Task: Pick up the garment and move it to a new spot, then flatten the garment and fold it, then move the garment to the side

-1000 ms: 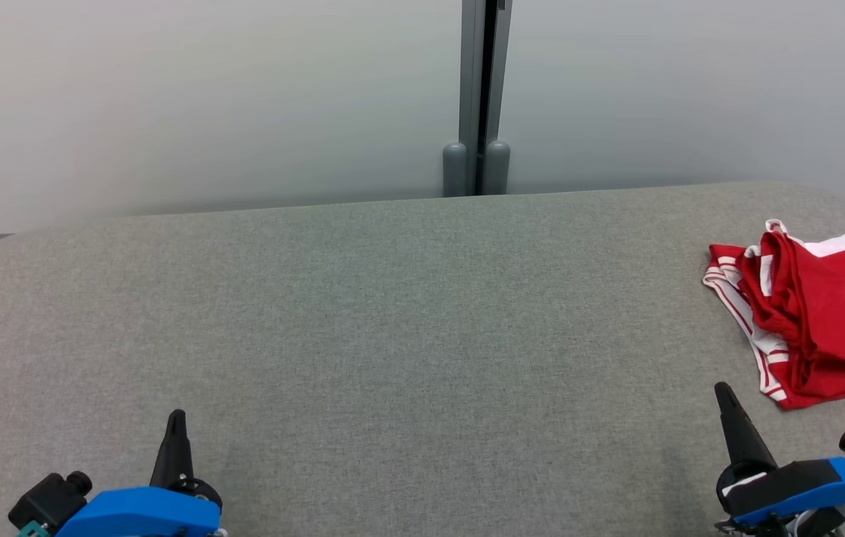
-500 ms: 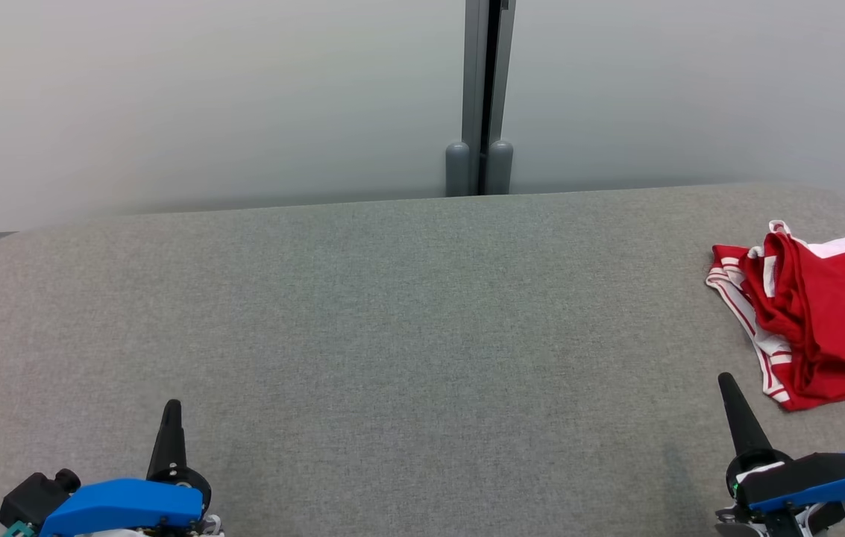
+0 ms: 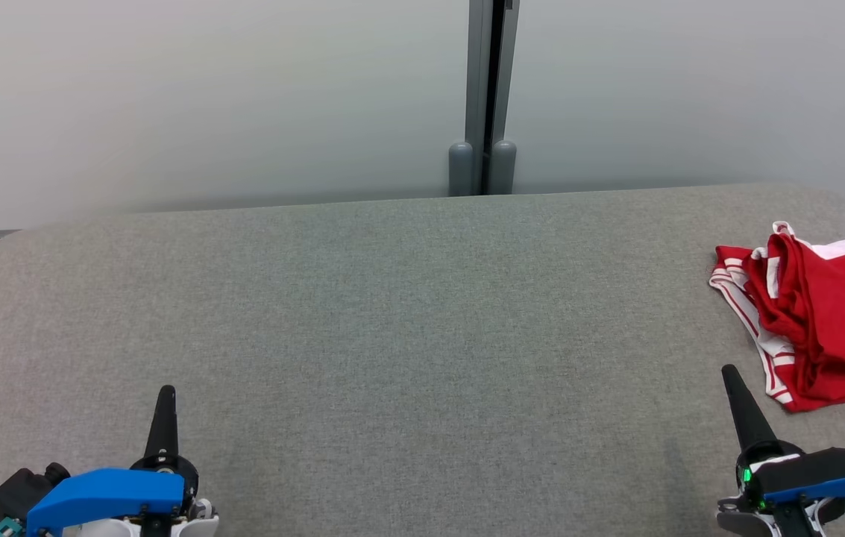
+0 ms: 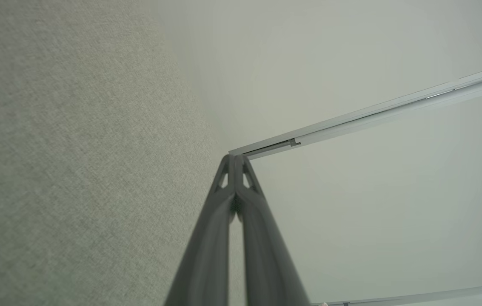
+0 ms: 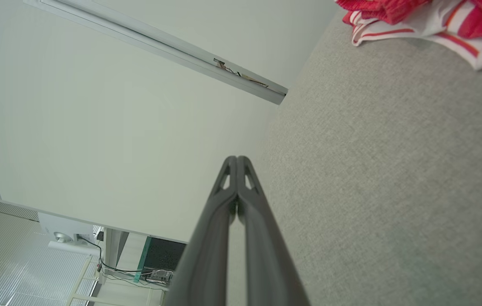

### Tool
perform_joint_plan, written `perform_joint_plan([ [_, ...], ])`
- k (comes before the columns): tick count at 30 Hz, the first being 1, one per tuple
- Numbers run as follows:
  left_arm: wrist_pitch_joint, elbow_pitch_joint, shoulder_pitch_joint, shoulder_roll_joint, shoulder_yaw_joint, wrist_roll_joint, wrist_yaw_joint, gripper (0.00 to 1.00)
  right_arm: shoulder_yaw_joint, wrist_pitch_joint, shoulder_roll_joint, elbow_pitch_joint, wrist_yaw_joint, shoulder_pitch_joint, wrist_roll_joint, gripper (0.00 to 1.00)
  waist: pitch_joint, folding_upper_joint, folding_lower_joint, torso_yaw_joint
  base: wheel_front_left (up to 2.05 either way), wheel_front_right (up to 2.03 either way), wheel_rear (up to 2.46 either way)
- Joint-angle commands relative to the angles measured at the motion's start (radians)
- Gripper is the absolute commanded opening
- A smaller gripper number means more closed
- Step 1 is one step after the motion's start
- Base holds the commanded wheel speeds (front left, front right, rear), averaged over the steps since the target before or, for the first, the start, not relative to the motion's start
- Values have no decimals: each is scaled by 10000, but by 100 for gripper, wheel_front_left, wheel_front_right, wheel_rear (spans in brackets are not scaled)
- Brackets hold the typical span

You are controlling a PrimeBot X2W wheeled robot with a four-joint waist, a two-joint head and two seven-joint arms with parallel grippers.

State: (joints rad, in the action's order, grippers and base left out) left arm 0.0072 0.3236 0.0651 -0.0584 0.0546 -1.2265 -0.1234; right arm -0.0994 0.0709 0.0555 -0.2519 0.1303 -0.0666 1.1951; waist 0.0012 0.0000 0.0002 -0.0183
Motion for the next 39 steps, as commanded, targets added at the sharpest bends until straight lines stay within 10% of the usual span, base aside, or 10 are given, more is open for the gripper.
perform_joint_plan([
  [1, 41, -133, 248, -15, 80, -181, -41, 0, -30, 57, -5, 97, 5, -234, 213, 0, 1, 0, -1, 2, 0, 0, 0],
  [39, 864, -660, 462, 66, 512, -3031, -103, 0, -137, 356, -48, 86, 7, -406, 3292, 0, 14, 0, -1, 134, 0, 0, 0],
])
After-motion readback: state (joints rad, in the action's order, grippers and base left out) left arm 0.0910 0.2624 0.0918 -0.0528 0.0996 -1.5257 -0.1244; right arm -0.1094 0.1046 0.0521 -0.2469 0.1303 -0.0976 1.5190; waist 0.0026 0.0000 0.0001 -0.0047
